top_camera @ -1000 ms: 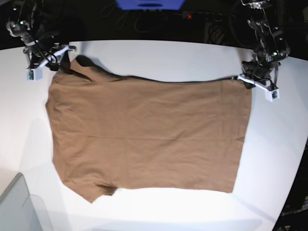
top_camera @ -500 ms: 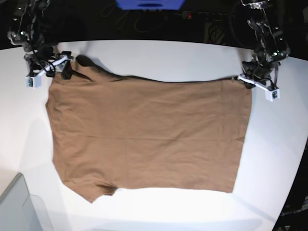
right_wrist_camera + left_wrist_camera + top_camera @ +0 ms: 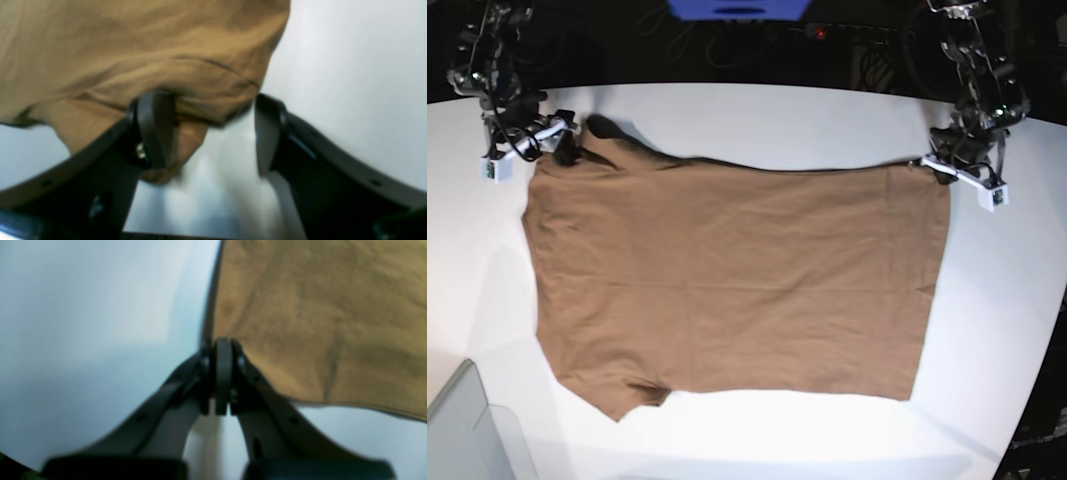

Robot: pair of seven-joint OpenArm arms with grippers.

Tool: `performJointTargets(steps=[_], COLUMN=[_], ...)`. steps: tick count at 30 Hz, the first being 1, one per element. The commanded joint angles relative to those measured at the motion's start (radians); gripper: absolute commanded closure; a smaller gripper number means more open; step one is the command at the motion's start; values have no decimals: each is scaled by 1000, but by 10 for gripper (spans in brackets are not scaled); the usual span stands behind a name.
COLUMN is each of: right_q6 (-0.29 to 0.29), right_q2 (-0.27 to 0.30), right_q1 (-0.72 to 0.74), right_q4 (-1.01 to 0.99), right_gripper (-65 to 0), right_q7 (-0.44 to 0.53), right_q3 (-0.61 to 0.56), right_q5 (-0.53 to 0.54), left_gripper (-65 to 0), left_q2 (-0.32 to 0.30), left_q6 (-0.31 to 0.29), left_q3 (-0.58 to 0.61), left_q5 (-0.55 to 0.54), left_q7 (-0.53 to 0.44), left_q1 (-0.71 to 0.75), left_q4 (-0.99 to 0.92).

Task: Layout the t-shirt on the table in an organized manner, then fold the t-shirt properly
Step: 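Grasp the shirt's shoulder corners with both grippers, then lift the shoulder edge with both grippers and fold it toward the hem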

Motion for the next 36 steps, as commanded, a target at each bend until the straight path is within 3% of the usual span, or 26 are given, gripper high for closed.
performJointTargets(steps=[1, 8, 15, 23, 36], right_q6=[3, 5, 5, 5, 5], right_q2=[4, 4, 0, -13, -7], right_q1=[-4, -17, -100, -177, -261], right_q4=[7, 13, 118, 294, 319], right_gripper=[-312, 0, 0, 0, 0], right_q7=[-21, -31, -21, -21, -19], right_q3=[1, 4, 5, 8, 12], right_q5=[3, 3, 8, 6, 8], left_gripper=[0, 0, 0, 0, 0], left_q2=[-1, -1, -3, -9, -9], left_q6=[2, 2, 2, 2, 0], left_q3=[0, 0, -1, -1, -67], left_q5=[12, 6, 4, 3, 3], left_q7=[43, 43, 45, 51, 52], left_q1=[2, 7, 13, 94, 177], left_q4=[0, 12, 34, 200, 330])
